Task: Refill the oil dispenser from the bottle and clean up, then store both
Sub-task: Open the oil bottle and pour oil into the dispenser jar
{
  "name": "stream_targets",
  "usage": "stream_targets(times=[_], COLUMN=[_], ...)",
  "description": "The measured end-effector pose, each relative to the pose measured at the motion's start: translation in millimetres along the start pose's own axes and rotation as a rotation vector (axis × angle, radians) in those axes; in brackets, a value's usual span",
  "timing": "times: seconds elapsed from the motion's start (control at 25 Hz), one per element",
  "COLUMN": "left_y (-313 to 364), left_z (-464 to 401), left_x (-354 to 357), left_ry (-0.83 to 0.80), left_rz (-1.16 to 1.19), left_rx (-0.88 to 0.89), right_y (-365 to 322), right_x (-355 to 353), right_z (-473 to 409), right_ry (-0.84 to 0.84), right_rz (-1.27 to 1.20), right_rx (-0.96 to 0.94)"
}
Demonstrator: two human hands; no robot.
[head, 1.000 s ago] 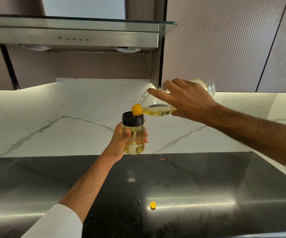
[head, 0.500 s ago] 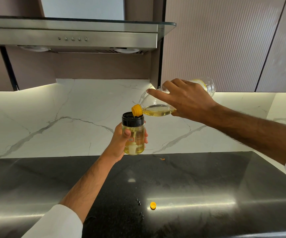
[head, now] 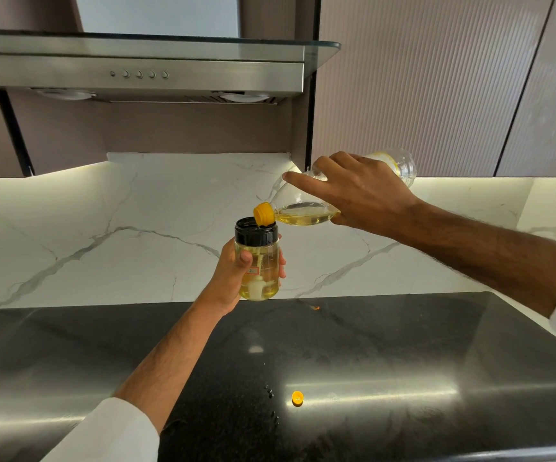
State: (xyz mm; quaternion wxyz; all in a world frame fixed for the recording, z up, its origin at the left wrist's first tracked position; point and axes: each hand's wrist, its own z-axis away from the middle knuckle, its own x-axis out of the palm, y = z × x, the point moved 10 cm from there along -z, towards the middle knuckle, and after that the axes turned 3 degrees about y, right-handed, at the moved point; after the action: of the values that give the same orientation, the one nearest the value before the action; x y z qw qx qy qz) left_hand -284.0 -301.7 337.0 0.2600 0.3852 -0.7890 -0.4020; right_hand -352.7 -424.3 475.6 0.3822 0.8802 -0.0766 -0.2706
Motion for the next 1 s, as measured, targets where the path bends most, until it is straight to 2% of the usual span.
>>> stream_targets(times=[1.0], left_y=[-1.6], left_z=[-0.4], left_x=[1.9], left_ry=[-0.007], left_rz=[0.005], left_rx=[-0.001], right_y=[0.2], right_x=[1.2], right_z=[1.5], right_ry=[0.017], right_rz=[0.004], right_rx=[-0.011])
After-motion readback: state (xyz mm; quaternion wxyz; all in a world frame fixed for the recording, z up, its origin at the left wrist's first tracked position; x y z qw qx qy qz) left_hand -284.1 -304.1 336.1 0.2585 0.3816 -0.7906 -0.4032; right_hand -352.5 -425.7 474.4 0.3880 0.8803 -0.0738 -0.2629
